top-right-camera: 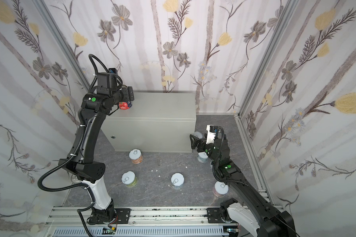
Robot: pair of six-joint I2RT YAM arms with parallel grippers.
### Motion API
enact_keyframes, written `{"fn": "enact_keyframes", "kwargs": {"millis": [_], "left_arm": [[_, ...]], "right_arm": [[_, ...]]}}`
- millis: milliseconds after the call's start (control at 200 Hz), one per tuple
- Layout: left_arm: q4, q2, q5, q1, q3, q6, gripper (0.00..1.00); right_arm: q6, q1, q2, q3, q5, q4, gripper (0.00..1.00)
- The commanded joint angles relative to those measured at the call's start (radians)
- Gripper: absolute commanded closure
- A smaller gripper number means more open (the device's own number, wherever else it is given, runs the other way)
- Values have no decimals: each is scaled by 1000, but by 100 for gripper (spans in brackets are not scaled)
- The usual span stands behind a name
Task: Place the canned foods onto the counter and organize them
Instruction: 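Lower the red-labelled can onto the cabinet top with the left gripper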
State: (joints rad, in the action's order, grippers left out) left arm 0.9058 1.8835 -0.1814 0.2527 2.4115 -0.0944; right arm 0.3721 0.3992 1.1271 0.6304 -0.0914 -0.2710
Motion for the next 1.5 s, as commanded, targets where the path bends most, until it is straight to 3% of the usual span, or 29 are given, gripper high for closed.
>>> {"fn": "enact_keyframes", "kwargs": {"millis": [0, 345, 435, 615, 789, 1109, 1499], "left_arm": [[-47, -20, -20, 0, 12, 4, 0], [-62, -168, -9, 29, -117, 2, 0], [-124, -227, -86, 62, -228, 18, 0], [-361, -371, -90, 66, -525, 0, 0], [-478, -426, -125, 66, -655, 18, 0], [-557, -396, -172, 56, -709, 48, 0], [-602, -303, -153, 15, -649, 36, 0]], "right_arm": [[-12, 0, 3, 7, 12, -28, 0], [-2, 2, -18, -6, 1, -35, 0], [-2, 3, -34, -12, 2, -27, 0], [-25, 2, -66, -19, 21, 3, 0], [-26, 1, -62, -32, 15, -4, 0], [-21, 1, -43, -28, -8, -21, 0], [-24, 3, -59, -44, -16, -19, 0]]}}
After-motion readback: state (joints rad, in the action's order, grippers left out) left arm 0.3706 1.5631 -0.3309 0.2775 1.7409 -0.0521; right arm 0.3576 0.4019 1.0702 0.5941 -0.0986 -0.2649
